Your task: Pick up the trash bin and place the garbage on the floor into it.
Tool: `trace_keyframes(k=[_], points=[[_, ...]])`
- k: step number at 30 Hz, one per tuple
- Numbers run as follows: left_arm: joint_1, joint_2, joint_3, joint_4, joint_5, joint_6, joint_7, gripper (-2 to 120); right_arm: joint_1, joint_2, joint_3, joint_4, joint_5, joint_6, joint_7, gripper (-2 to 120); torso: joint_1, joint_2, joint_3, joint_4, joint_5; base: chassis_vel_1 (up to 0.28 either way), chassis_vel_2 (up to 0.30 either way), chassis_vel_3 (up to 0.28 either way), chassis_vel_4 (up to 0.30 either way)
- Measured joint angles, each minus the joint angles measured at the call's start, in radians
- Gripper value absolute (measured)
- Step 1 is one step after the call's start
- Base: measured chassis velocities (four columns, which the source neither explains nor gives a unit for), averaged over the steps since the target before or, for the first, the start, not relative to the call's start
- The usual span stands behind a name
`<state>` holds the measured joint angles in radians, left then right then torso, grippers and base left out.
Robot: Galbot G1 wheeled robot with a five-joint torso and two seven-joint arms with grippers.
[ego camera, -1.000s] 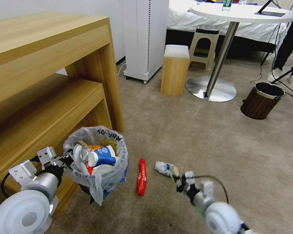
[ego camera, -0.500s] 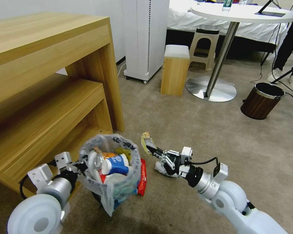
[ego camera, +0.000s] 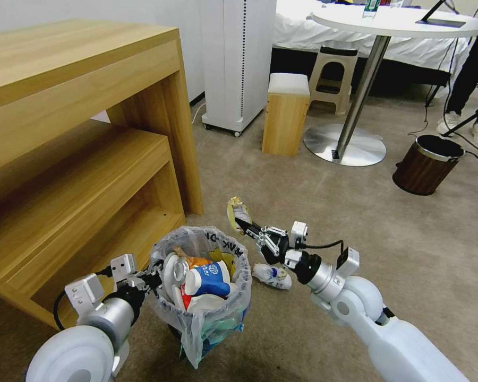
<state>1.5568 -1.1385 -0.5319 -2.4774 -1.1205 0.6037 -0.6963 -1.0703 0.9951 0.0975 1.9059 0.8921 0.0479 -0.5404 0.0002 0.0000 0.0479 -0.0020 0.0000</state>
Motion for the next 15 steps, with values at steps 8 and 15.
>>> trace_keyframes(k=[8, 15], points=[[0.016, -0.004, 0.003, -0.022, 0.002, 0.006, 0.0, 2, 0.008, 0.002, -0.035, -0.01, -0.007, -0.023, 0.001, 43, 0.0, 0.0, 0.0, 0.0, 0.0, 0.0, 0.0, 0.0, 0.0], [0.02, -0.006, -0.007, -0.023, 0.005, 0.006, 0.004, 2, -0.021, -0.004, -0.013, 0.011, -0.021, -0.024, -0.008, 68, 0.0, 0.0, 0.0, 0.0001, 0.0, 0.0, 0.0, 0.0, 0.0]])
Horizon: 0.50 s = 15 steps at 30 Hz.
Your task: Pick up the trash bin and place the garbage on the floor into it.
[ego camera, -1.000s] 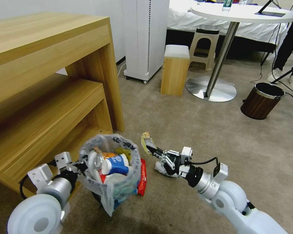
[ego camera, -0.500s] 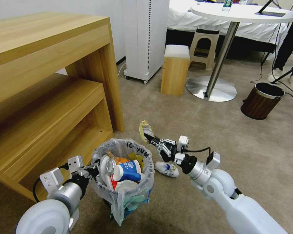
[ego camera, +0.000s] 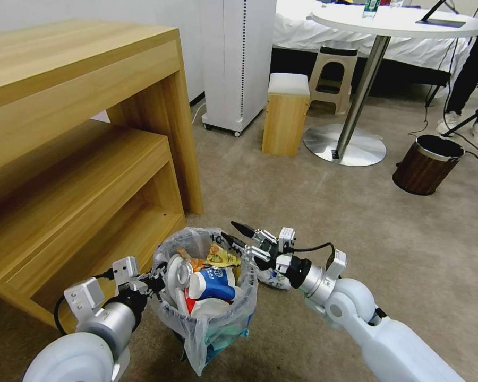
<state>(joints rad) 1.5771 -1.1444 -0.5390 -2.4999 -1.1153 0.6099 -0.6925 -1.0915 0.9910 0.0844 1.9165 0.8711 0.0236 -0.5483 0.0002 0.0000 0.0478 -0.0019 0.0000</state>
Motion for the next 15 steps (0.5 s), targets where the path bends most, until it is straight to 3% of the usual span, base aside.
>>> trace_keyframes(k=[2, 4, 5, 7, 8, 9, 12, 15], points=[[-0.01, 0.004, -0.022, 0.001, -0.002, -0.001, 0.001, 2, -0.031, -0.016, 0.04, 0.035, -0.011, -0.008, 0.045, 80, 0.0, 0.0, 0.0, 0.0, 0.0001, 0.0, 0.0, 0.0, 0.0], [-0.014, 0.006, -0.03, 0.005, -0.003, -0.002, 0.001, 2, -0.042, -0.024, 0.054, 0.049, -0.014, -0.015, 0.072, 84, 0.0, 0.0, 0.0, -0.0001, 0.0002, 0.0, 0.0, 0.0, 0.0], [-0.021, 0.011, -0.044, 0.014, -0.006, -0.004, 0.001, 2, -0.065, -0.041, 0.086, 0.078, -0.033, -0.051, 0.155, 90, 0.0, 0.0, 0.0, -0.0001, 0.0, 0.0, 0.0, 0.0, 0.0], [-0.024, 0.012, -0.051, 0.018, -0.006, -0.004, 0.001, 2, -0.079, -0.05, 0.103, 0.093, -0.046, -0.076, 0.206, 93, 0.0, 0.0, 0.0, -0.0001, 0.0, 0.0, 0.0, 0.0, 0.0], [-0.03, 0.014, -0.064, 0.025, -0.007, -0.006, 0.002, 2, -0.105, -0.064, 0.133, 0.118, -0.063, -0.128, 0.315, 98, 0.0, 0.0, 0.0, -0.0001, 0.0, 0.0, 0.0, 0.0, 0.0], [-0.03, 0.014, -0.064, 0.025, -0.007, -0.006, 0.002, 2, -0.105, -0.064, 0.133, 0.118, -0.063, -0.128, 0.315, 98, 0.0, 0.0, 0.0, -0.0001, 0.0, 0.0, 0.0, 0.0, 0.0], [-0.037, 0.014, -0.076, 0.037, 0.003, -0.006, 0.003, 2, -0.142, -0.079, 0.174, 0.131, -0.076, -0.228, 0.542, 100, 0.0, 0.0, 0.0, -0.0002, 0.0001, 0.0, 0.0, 0.0, 0.0], [-0.035, 0.013, -0.077, 0.039, 0.011, -0.006, 0.003, 2, -0.152, -0.081, 0.195, 0.109, -0.078, -0.274, 0.606, 100, 0.0, 0.0, 0.0, -0.0001, 0.0, 0.0, 0.0, 0.0, 0.0]])
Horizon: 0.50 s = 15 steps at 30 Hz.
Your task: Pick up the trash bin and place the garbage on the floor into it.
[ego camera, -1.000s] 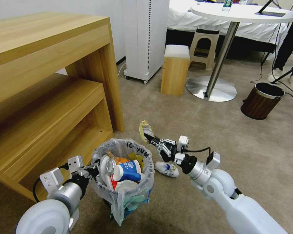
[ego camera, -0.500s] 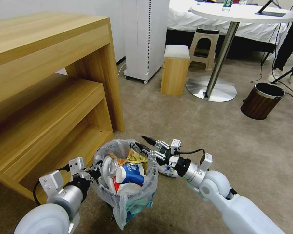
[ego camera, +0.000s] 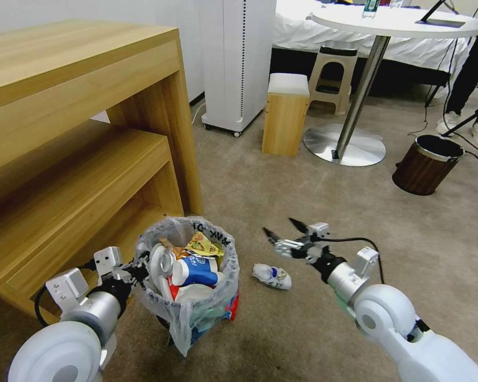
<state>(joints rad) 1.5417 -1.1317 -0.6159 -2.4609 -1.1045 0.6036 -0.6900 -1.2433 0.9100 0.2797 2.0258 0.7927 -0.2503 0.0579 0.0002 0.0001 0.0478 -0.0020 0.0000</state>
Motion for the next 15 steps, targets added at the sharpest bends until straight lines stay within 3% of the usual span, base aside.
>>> trace_keyframes(k=[8, 15], points=[[0.013, -0.006, 0.0, -0.017, 0.0, -0.002, 0.0, 2, -0.004, 0.0, 0.014, -0.097, -0.021, -0.09, 0.023, 100, 0.0, 0.0, 0.0, 0.0, -0.0001, 0.0, 0.0, 0.0, 0.0], [0.02, -0.013, -0.002, -0.037, -0.005, -0.003, 0.001, 2, 0.044, 0.033, -0.013, -0.247, -0.143, -0.08, -0.091, 100, 0.0, 0.0, 0.0, 0.0001, 0.0001, 0.0, 0.0, 0.0, 0.0]])
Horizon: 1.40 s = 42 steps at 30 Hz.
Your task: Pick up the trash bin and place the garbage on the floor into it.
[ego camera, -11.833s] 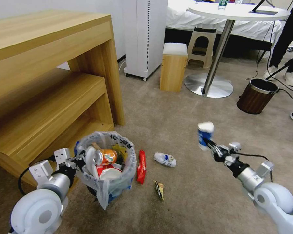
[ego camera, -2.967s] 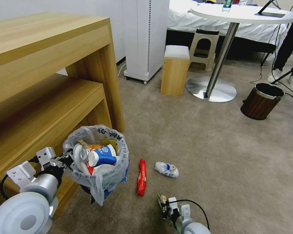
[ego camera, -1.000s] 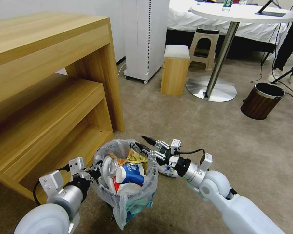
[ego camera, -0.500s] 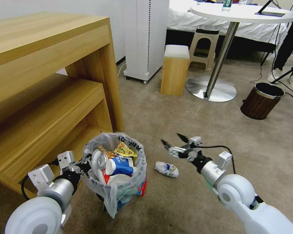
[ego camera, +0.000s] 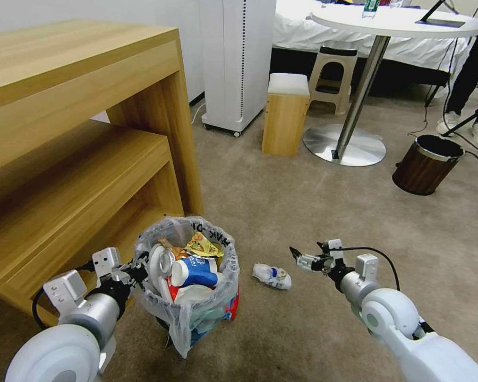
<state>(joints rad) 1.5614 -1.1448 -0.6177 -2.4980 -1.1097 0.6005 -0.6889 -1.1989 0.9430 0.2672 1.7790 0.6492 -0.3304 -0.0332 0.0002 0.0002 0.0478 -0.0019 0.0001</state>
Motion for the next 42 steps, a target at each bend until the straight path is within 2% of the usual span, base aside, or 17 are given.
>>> trace_keyframes(k=[3, 11, 15, 21, 26, 34, 37, 42], points=[[0.005, -0.005, 0.001, -0.002, 0.0, 0.0, 0.0, 2, 0.038, 0.032, -0.009, -0.122, -0.072, 0.009, -0.089, 100, 0.0, 0.0, 0.0, 0.0, -0.0001, 0.0, 0.0, 0.0, 0.0], [0.014, -0.009, 0.005, -0.002, 0.003, -0.001, 0.0, 2, 0.081, 0.083, -0.013, -0.268, -0.112, 0.025, -0.148, 100, 0.0, 0.0, 0.0, 0.0, 0.0, 0.0, 0.0, 0.0, 0.0], [0.014, -0.012, 0.012, -0.002, 0.005, -0.001, 0.0, 2, 0.107, 0.125, -0.015, -0.348, -0.136, 0.058, -0.209, 100, 0.0, 0.0, 0.0, 0.0, -0.0001, 0.0, 0.0, 0.0, 0.0], [0.021, -0.017, 0.017, -0.003, 0.015, -0.001, 0.0, 2, 0.147, 0.177, -0.019, -0.455, -0.225, 0.17, -0.4, 100, 0.0, 0.0, 0.0, -0.0001, -0.0001, 0.0, 0.0, 0.0, 0.0], [0.025, -0.016, 0.012, -0.003, 0.016, -0.001, 0.0, 2, 0.187, 0.222, -0.027, -0.534, -0.274, 0.211, -0.473, 100, 0.0, 0.0, 0.0, 0.0, -0.0001, 0.0, 0.0, 0.0, 0.0], [0.019, -0.01, -0.006, -0.002, 0.014, -0.001, 0.001, 2, 0.222, 0.264, -0.041, -0.611, -0.312, 0.212, -0.489, 100, 0.0, 0.0, 0.0, 0.0, -0.0003, 0.0, 0.0, 0.0, 0.0], [0.008, -0.006, -0.027, 0.035, 0.08, -0.007, 0.009, 2, 0.238, 0.28, -0.042, -0.651, -0.334, 0.214, -0.495, 100, 0.0, 0.0, 0.0, -0.0001, -0.0003, 0.0, 0.0, 0.0, 0.0], [0.008, -0.002, -0.039, 0.057, 0.103, -0.009, 0.006, 2, 0.242, 0.281, -0.038, -0.667, -0.336, 0.216, -0.501, 100, 0.0, 0.0, 0.0, 0.0, -0.0002, 0.0, 0.0, 0.0, 0.0]])
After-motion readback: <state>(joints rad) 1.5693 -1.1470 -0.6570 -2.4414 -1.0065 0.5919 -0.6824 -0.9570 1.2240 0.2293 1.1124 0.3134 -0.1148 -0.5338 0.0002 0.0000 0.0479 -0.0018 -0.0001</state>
